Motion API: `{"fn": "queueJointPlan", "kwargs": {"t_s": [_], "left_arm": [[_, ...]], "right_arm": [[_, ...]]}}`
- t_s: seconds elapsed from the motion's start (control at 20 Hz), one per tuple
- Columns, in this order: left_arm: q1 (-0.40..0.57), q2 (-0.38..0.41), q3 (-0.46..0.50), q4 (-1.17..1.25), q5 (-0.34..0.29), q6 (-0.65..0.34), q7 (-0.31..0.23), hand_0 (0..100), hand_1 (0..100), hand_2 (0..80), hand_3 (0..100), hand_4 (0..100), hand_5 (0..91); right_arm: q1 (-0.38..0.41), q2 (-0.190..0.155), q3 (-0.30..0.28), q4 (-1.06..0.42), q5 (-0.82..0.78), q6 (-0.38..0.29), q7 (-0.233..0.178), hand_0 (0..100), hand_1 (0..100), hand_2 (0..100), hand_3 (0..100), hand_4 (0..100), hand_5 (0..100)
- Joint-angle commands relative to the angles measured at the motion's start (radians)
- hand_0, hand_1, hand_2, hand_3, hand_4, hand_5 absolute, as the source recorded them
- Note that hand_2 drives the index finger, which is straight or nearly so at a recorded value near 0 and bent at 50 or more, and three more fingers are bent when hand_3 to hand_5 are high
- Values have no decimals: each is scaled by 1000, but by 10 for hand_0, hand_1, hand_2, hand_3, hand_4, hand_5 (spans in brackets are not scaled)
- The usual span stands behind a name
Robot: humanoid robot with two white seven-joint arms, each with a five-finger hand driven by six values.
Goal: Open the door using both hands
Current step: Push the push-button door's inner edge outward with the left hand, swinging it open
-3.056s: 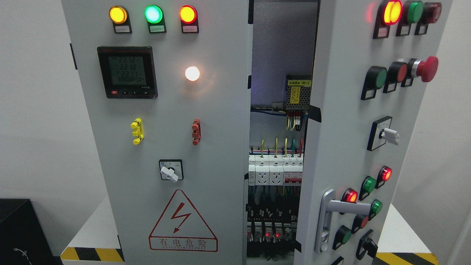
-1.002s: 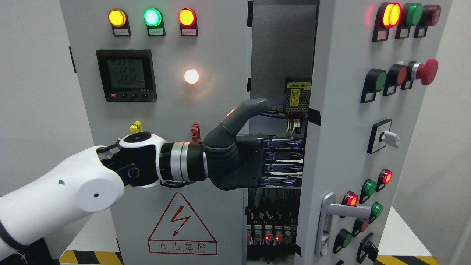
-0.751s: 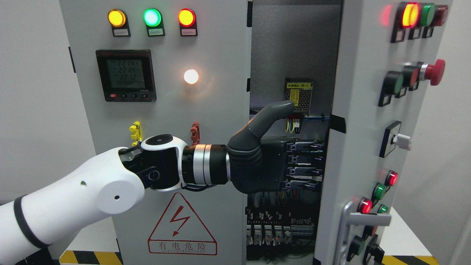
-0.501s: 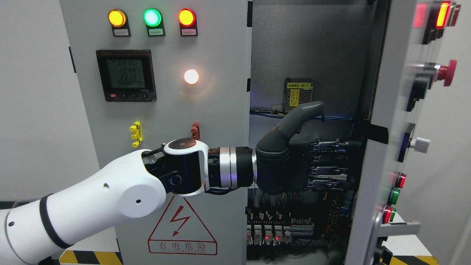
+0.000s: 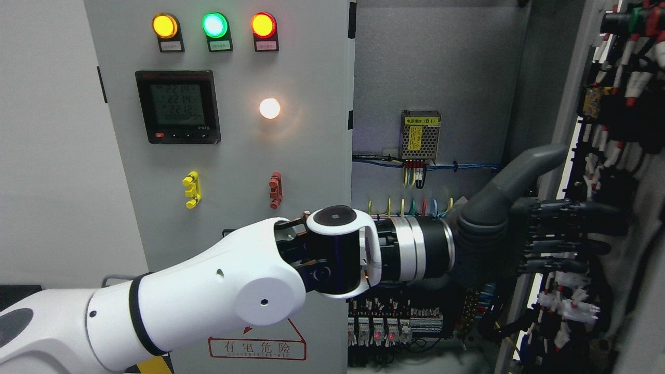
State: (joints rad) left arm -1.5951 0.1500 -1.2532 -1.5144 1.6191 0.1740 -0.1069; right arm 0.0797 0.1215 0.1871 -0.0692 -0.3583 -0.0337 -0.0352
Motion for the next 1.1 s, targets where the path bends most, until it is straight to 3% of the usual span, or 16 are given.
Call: {"fn": "queueJointPlan", "kwargs": {"t_s": [0.0, 0.2, 0.4, 1.05], "left_arm": [[11, -253, 26, 22, -50, -13, 22, 0, 0, 0, 0, 0, 0], [44, -302, 29, 25, -67, -13, 32, 0, 0, 0, 0, 0, 0], [58, -339, 38, 57, -100, -37, 91, 0, 0, 0, 0, 0, 0], [55, -342, 21, 174, -103, -74, 90, 0, 0, 0, 0, 0, 0]], "right_arm": [[0, 1, 0, 0, 1, 0, 0, 0, 0, 0, 0, 0, 0], [0, 1, 0, 0, 1, 0, 0, 0, 0, 0, 0, 0, 0], [0, 0, 0, 0, -1, 0, 0, 0, 0, 0, 0, 0, 0], [0, 1, 0, 0, -1, 0, 0, 0, 0, 0, 0, 0, 0]]}}
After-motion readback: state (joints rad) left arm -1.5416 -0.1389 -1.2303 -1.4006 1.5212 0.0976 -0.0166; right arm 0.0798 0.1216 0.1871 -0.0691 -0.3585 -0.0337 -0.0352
